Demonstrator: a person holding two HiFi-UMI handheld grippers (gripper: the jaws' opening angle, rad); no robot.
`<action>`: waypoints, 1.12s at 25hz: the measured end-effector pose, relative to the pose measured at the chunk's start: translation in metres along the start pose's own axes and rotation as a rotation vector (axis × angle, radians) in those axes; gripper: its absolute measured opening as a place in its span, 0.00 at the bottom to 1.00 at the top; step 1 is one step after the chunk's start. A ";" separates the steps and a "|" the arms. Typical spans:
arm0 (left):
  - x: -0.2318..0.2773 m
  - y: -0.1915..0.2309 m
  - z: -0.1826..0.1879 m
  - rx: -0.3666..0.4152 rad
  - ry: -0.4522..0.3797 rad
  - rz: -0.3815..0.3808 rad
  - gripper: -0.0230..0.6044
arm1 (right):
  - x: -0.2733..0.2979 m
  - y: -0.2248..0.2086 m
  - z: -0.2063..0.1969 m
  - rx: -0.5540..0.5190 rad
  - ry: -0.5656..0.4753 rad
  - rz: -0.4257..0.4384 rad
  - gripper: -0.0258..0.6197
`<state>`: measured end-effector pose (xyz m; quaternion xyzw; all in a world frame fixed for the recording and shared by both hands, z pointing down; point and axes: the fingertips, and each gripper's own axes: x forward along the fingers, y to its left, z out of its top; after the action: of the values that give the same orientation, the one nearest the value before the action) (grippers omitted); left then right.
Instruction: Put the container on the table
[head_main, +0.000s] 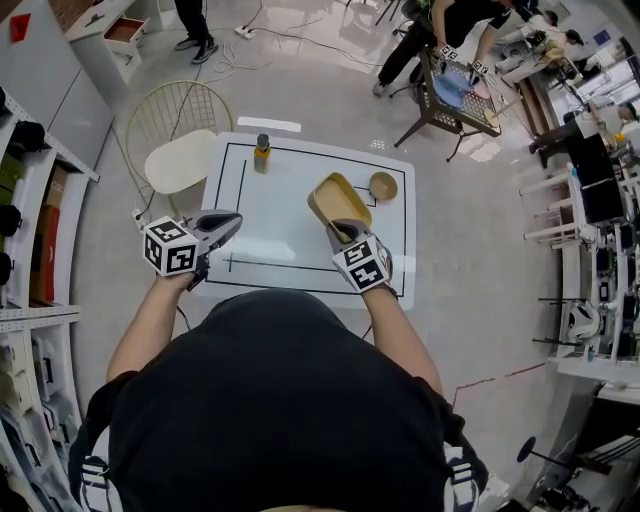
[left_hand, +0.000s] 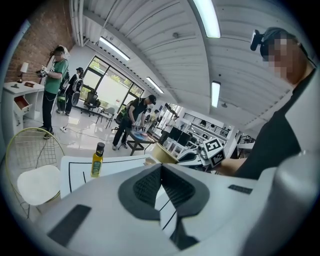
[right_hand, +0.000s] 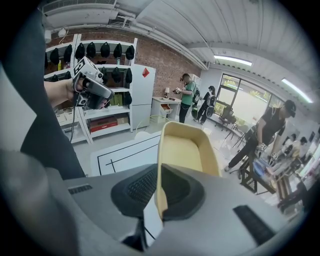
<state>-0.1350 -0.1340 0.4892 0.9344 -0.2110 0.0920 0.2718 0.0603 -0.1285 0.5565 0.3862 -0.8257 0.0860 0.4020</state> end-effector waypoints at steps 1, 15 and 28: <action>0.002 0.000 0.001 0.001 0.000 0.000 0.05 | 0.000 -0.002 -0.001 -0.002 -0.002 0.000 0.07; 0.011 0.008 0.004 -0.014 0.006 0.013 0.05 | 0.020 -0.012 -0.014 0.010 0.033 0.033 0.07; 0.021 0.011 -0.002 -0.036 0.022 0.034 0.05 | 0.042 -0.016 -0.032 0.025 0.060 0.081 0.07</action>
<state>-0.1214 -0.1482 0.5018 0.9245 -0.2254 0.1031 0.2895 0.0752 -0.1486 0.6057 0.3546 -0.8272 0.1240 0.4179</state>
